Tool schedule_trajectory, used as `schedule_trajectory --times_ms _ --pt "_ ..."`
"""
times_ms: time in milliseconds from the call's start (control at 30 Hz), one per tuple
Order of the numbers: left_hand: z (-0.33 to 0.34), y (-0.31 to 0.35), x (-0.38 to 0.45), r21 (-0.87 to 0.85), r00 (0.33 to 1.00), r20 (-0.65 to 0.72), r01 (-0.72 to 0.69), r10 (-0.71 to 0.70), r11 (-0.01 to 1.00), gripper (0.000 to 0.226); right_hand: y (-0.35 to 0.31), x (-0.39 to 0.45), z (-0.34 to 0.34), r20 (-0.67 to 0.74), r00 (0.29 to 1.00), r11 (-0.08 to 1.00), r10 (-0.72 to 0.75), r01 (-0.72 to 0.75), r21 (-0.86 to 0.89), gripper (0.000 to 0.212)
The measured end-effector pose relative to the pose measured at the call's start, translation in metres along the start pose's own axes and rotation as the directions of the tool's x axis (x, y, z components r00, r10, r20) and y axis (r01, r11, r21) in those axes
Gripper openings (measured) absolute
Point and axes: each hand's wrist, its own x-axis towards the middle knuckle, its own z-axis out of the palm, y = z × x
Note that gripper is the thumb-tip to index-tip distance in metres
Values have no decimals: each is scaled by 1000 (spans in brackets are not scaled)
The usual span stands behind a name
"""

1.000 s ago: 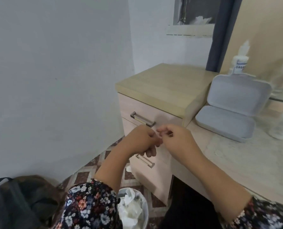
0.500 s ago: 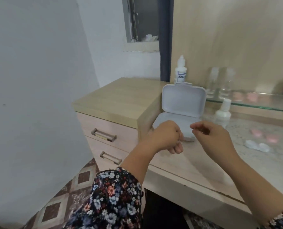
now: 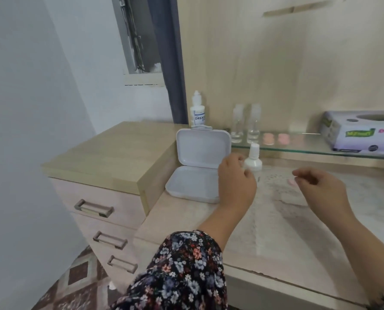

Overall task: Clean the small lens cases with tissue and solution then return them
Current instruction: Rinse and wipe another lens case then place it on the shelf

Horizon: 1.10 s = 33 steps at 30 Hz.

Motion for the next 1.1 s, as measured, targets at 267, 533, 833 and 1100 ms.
schedule_trajectory --times_ms 267,533,833,1100 --pt "41 -15 16 88 982 49 176 -180 981 59 39 7 -17 -124 984 991 127 -120 62 28" --pt "64 -28 13 103 985 49 159 -164 982 62 57 24 -15 -45 997 987 63 -69 -143 25" --pt "67 -31 16 110 989 71 125 -133 986 61 69 31 -9 -8 1000 939 14 -16 -344 25" --pt "65 -27 18 48 971 132 197 -201 979 51 51 24 -12 29 997 992 -76 78 -103 15"
